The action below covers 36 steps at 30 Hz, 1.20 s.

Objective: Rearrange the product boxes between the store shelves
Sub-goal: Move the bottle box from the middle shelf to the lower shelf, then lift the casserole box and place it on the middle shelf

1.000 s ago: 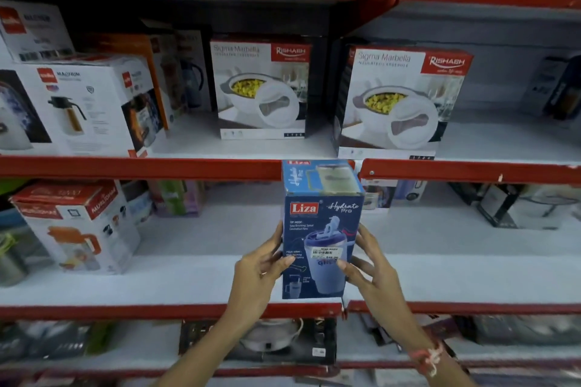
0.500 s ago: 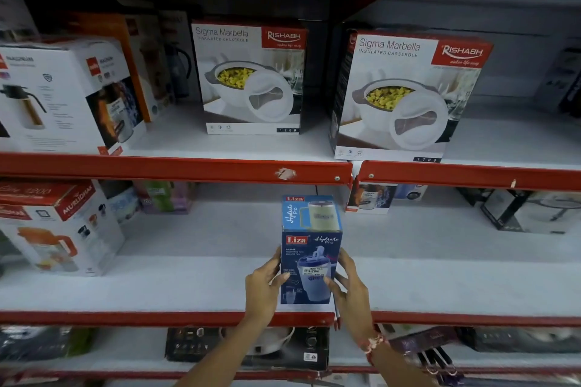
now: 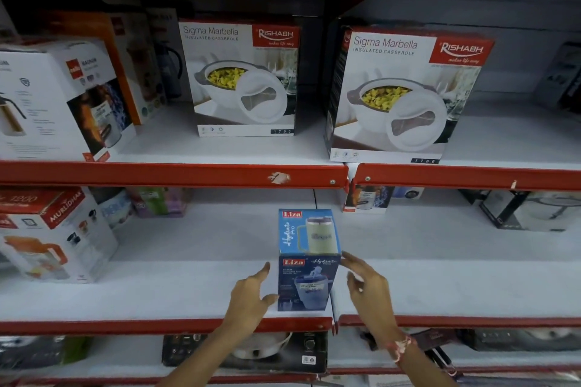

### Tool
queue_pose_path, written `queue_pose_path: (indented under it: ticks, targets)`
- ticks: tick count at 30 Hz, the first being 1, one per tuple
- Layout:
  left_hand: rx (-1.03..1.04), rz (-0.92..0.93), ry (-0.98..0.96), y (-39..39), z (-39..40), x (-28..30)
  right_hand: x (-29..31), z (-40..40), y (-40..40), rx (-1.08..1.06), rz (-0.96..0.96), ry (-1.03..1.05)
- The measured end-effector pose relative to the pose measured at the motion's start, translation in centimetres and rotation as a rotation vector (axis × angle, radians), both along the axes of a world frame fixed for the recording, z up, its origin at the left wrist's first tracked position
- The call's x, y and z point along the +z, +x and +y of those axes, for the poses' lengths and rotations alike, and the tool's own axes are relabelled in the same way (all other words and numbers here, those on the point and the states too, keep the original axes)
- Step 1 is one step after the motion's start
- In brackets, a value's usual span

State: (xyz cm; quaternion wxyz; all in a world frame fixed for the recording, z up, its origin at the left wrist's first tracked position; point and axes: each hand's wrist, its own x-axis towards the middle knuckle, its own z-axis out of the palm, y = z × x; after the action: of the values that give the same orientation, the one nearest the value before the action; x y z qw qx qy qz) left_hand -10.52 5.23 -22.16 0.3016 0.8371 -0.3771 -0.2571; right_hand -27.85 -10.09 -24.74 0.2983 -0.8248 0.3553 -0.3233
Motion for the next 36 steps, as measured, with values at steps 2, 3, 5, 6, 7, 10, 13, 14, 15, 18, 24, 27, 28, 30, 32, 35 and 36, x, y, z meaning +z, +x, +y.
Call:
queue_pose_path:
  ticks: [2, 3, 5, 6, 7, 10, 13, 14, 15, 18, 24, 27, 28, 30, 32, 35, 36]
  targets:
    - [-0.124, -0.142, 0.151, 0.3, 1.1, 3.0, 2.8, -0.9, -0.9, -0.002, -0.019, -0.098]
    - [-0.171, -0.175, 0.160, 0.5, 1.4, 4.6, 4.5, -1.2, -1.3, 0.007, -0.044, -0.125]
    - [-0.225, -0.186, 0.075, 0.9, 1.6, 8.3, 8.8, -1.6, -2.0, 0.031, -0.126, -0.178]
    - [-0.231, -0.179, 0.000, 1.0, 1.3, 10.3, 11.0, -2.0, -2.2, 0.035, -0.177, -0.223]
    - [-0.229, -0.180, -0.088, 1.0, 0.8, 12.4, 13.1, -2.6, -2.4, 0.027, -0.226, -0.271]
    - [-0.188, -0.269, -0.369, 0.7, -1.9, 18.4, 18.6, -4.9, -2.7, -0.023, -0.375, -0.368]
    - [-0.094, -0.296, -0.656, 0.5, -5.5, 22.3, 22.5, -8.0, -2.5, -0.084, -0.510, -0.299]
    - [-0.060, -0.304, -0.746, 0.6, -6.8, 23.1, 23.3, -9.1, -2.5, -0.116, -0.537, -0.289]
    - [-0.041, -0.307, -0.818, 0.6, -8.1, 23.7, 23.9, -10.2, -2.4, -0.155, -0.544, -0.281]
    - [-0.024, -0.217, -0.875, 0.6, -11.8, 24.1, 24.8, -12.7, -2.2, -0.296, -0.499, -0.200]
    - [-0.003, -0.110, -0.734, 1.2, -17.5, 22.3, 23.6, -15.7, -1.6, -0.285, -0.453, 0.091]
    - [-0.100, -0.013, -0.669, 0.8, -18.8, 22.0, 23.4, -16.2, -1.1, -0.143, -0.503, 0.220]
    - [-0.127, -0.016, -0.660, 0.8, -19.1, 21.9, 23.3, -16.3, -1.1, -0.106, -0.510, 0.223]
    - [-0.124, -0.058, -0.676, 0.9, -19.0, 21.7, 23.1, -16.4, -1.4, -0.076, -0.516, 0.204]
    - [-0.104, -0.093, -0.720, 1.0, -18.2, 22.1, 23.7, -15.9, -1.8, -0.053, -0.524, 0.192]
    - [-0.095, -0.148, -0.773, 1.0, -15.9, 23.0, 25.4, -14.0, -2.4, -0.003, -0.548, 0.191]
    - [-0.100, -0.135, -0.797, 0.9, -15.0, 23.3, 25.9, -13.3, -2.5, 0.013, -0.548, 0.187]
